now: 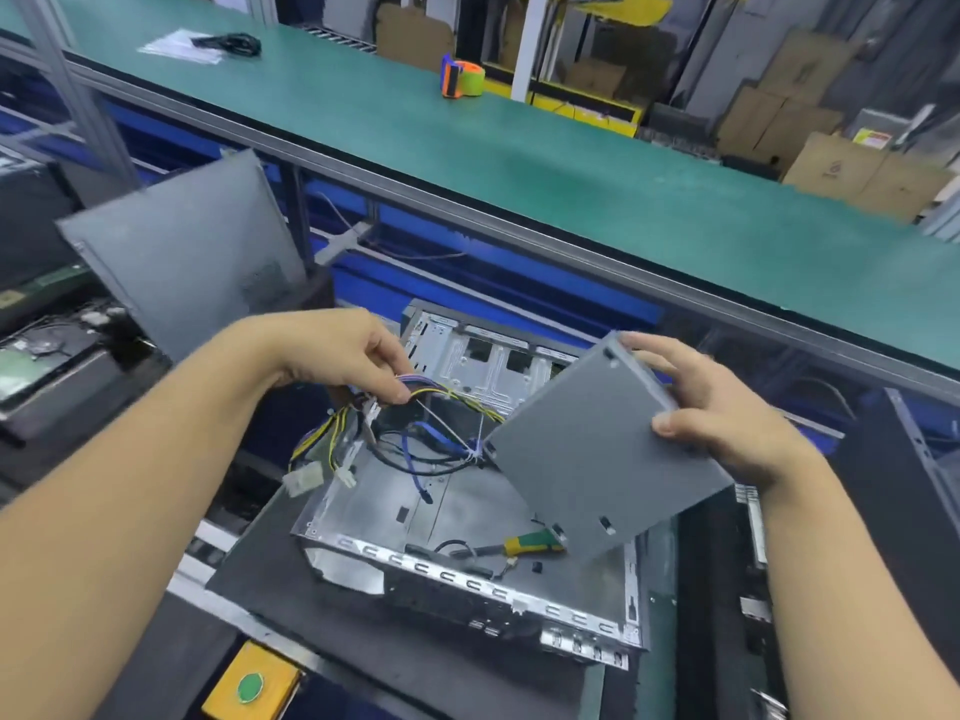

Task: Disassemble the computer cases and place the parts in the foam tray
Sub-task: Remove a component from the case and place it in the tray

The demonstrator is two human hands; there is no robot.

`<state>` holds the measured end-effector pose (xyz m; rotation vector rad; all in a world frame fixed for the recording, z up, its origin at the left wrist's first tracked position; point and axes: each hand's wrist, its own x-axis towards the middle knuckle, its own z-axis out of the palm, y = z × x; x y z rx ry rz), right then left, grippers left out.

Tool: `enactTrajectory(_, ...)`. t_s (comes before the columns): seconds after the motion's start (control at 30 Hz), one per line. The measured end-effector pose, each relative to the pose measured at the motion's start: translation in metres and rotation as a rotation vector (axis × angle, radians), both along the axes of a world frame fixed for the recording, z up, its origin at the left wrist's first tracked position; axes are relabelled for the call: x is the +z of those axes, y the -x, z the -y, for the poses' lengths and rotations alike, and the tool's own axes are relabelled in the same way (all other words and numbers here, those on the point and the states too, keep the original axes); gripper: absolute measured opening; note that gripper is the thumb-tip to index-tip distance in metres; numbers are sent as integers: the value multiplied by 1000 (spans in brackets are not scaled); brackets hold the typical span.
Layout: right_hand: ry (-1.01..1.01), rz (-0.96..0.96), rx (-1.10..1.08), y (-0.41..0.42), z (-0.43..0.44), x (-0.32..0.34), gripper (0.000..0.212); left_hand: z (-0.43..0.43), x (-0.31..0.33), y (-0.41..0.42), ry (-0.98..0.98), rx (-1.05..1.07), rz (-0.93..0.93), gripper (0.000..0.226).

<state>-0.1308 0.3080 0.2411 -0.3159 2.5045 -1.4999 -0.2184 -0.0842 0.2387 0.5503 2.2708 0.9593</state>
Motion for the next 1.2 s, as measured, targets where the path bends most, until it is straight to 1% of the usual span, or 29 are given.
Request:
enactTrajectory(0.07, -248, -47, 44, 1, 10, -3, 86, -1, -16, 2, -30, 8, 48, 15)
enactTrajectory(0.1, -343, -49, 70, 1, 17, -5, 87, -2, -23, 3, -33, -1, 62, 21)
enactTrajectory(0.13, -391, -36, 98, 2, 23, -8, 87, -2, -31, 3, -29, -11, 69, 27)
enactTrajectory(0.2, -427, 3, 158, 2, 36, -18, 87, -1, -46, 4, -16, -6, 66, 35)
enactTrajectory(0.27, -459, 20, 202, 2, 46, -29, 87, 1, -62, 4, 4, 24, 16, 36)
enactTrajectory(0.3, -473, 28, 214, 3, 50, -34, 87, 1, -70, 6, 34, 39, -46, 35)
enactTrajectory(0.37, -500, 40, 229, 4, 57, -43, 88, 1, -84, 8, 147, 43, -229, 33)
enactTrajectory(0.43, -539, 34, 241, 5, 63, -51, 90, -1, -94, 7, 266, 55, -381, 37)
enactTrajectory(0.53, -557, 45, 241, 6, 68, -62, 91, -1, -107, 6, 355, -5, -499, 44)
enactTrajectory(0.6, -543, 58, 234, 5, 68, -69, 91, -1, -111, 7, 394, -51, -529, 40)
enactTrajectory(0.67, -513, 83, 214, 3, 67, -76, 89, -1, -109, 10, 481, -76, -574, 27)
enactTrajectory(0.7, -506, 95, 203, 1, 67, -78, 89, 0, -107, 12, 513, -79, -563, 23)
enactTrajectory(0.73, -505, 103, 192, 0, 67, -80, 88, 1, -106, 14, 520, -69, -516, 25)
enactTrajectory(0.83, -509, 115, 174, -2, 67, -84, 89, 10, -99, 17, 463, -8, -345, 48)
enactTrajectory(0.87, -508, 122, 173, -2, 66, -84, 90, 12, -96, 17, 460, -8, -326, 50)
enactTrajectory(0.97, -517, 153, 193, -1, 68, -84, 96, 10, -87, 13, 477, -71, -296, 31)
enactTrajectory(1.0, -535, 156, 207, -1, 71, -83, 99, 6, -85, 10, 455, -78, -275, 26)
enactTrajectory(1.07, -585, 148, 228, -3, 77, -83, 104, -5, -82, 2, 352, -36, -248, 22)
enactTrajectory(1.13, -620, 124, 224, -5, 82, -81, 106, -15, -80, -3, 206, 52, -212, 21)
enactTrajectory(1.2, -629, 92, 189, -6, 86, -79, 105, -23, -75, -3, 3, 213, -90, 22)
